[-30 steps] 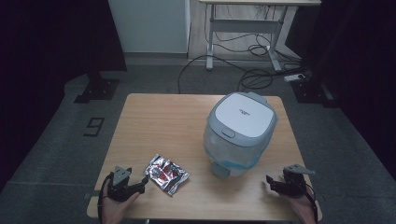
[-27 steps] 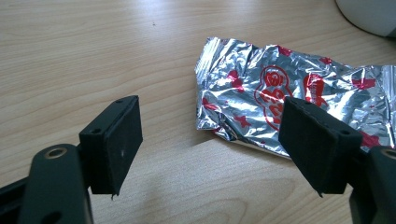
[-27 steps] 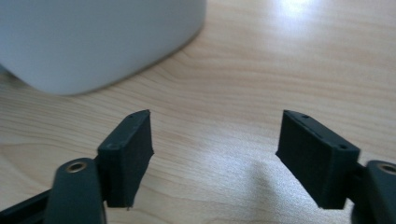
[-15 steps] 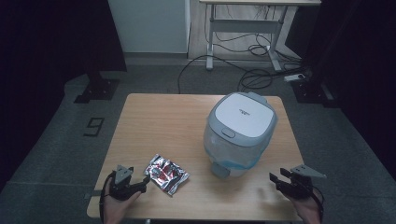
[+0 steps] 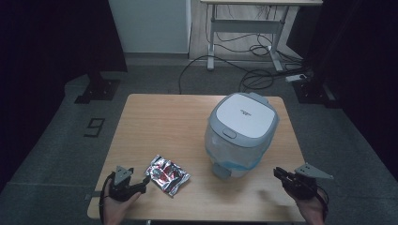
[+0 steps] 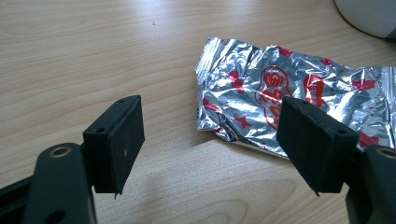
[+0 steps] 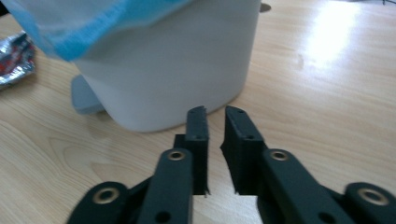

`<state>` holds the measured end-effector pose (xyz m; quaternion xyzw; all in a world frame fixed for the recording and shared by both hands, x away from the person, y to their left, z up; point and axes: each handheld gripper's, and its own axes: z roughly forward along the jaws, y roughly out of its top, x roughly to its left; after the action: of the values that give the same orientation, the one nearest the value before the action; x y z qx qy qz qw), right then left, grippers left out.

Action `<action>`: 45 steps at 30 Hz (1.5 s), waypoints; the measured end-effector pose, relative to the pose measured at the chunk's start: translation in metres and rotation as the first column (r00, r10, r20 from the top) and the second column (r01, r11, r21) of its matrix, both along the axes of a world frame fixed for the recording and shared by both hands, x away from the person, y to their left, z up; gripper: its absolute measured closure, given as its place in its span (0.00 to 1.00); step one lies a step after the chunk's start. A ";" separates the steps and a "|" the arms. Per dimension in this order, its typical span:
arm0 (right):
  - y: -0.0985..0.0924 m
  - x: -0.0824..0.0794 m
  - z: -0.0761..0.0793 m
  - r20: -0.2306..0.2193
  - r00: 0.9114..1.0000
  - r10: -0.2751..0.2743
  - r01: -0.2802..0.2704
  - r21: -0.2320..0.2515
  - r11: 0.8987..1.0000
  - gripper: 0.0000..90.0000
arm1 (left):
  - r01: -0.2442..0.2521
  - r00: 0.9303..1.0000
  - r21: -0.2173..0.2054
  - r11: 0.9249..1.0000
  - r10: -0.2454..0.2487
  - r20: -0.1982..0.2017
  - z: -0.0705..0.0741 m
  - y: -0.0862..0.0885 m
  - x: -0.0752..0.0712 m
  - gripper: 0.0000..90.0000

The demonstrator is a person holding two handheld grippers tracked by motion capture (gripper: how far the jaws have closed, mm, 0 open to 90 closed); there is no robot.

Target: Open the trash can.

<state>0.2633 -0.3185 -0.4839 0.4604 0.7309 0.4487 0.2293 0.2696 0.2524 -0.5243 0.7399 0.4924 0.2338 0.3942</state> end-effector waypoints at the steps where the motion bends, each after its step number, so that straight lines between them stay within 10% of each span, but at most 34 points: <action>1: 0.001 0.000 0.004 0.008 1.000 0.008 -0.008 -0.001 1.000 0.96 | 0.001 1.000 0.001 1.000 -0.001 -0.001 0.000 0.000 0.000 0.26; 45: 0.032 0.001 0.105 0.151 0.975 0.165 -0.180 0.093 0.979 1.00 | 0.010 0.999 -0.006 1.000 -0.010 -0.042 -0.003 0.001 0.002 0.25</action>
<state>0.2640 -0.2860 -0.3786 0.3733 0.7250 0.5368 0.2165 0.2719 0.2531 -0.5276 0.7461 0.4975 0.2146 0.3871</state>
